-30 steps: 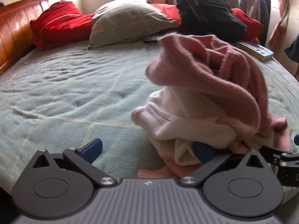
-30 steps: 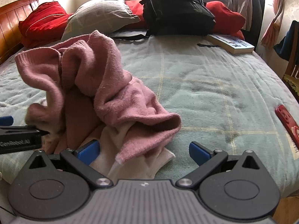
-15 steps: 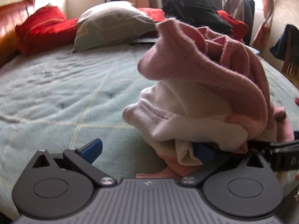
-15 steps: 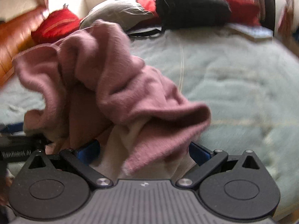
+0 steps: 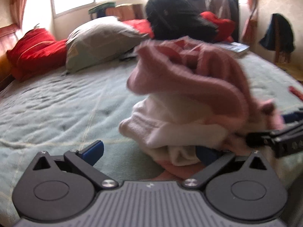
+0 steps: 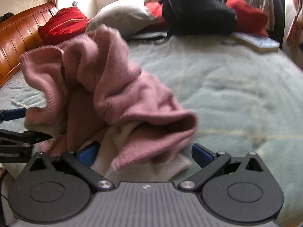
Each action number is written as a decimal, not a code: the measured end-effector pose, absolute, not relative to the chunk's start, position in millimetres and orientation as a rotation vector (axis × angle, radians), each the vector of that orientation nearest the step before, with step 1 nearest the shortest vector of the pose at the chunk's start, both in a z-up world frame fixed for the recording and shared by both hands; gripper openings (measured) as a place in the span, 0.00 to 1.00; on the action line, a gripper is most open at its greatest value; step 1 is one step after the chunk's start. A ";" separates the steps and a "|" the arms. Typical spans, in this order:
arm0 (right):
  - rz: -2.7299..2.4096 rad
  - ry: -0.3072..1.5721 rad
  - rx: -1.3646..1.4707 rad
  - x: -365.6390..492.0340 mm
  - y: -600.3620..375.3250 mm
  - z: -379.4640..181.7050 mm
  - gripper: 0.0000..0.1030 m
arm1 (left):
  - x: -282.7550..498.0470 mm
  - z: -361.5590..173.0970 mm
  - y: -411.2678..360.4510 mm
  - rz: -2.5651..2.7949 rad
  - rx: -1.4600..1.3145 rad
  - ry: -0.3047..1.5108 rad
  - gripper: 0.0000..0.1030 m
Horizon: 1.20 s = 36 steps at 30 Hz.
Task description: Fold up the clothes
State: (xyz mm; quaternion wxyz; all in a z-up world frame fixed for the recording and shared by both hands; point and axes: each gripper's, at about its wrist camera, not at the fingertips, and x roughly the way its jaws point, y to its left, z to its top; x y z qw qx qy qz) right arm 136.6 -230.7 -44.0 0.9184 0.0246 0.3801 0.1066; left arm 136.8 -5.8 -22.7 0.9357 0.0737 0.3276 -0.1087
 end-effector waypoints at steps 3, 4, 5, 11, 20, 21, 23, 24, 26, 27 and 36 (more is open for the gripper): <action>0.217 0.738 0.016 138.0 -233.3 -29.2 1.00 | 136.5 -16.7 -13.1 -0.243 0.164 0.654 0.99; 0.215 0.731 0.001 141.5 -232.2 -26.2 1.00 | 138.4 -16.6 -16.9 -0.244 0.169 0.654 0.99; 0.214 0.730 -0.015 147.2 -230.1 -25.6 1.00 | 141.1 -16.9 -20.5 -0.248 0.169 0.658 0.99; 0.185 0.758 -0.091 175.0 -220.4 -32.6 1.00 | 147.3 -14.2 -27.8 -0.203 0.222 0.630 1.00; 0.041 0.689 -0.117 182.3 -251.3 -16.4 1.00 | 156.4 -5.2 8.3 -0.040 0.221 0.595 0.99; 0.039 0.693 -0.113 183.4 -254.5 -16.6 1.00 | 156.2 -3.8 9.8 -0.038 0.221 0.593 0.99; 0.045 0.702 -0.108 185.1 -258.8 -17.2 1.00 | 154.0 -1.5 11.5 -0.049 0.221 0.593 0.99; 0.048 0.706 -0.105 185.9 -260.9 -17.6 1.00 | 152.8 -1.3 10.0 -0.063 0.220 0.597 0.99; 0.066 0.710 -0.110 185.6 -259.6 -18.4 1.00 | 150.2 -1.0 7.0 -0.093 0.218 0.605 0.99; 0.081 0.710 -0.113 185.2 -257.4 -18.5 1.00 | 148.9 -0.9 5.5 -0.108 0.217 0.608 0.99; 0.147 0.723 -0.187 202.7 -229.0 -23.7 1.00 | 137.2 0.5 -7.9 -0.241 0.206 0.641 0.99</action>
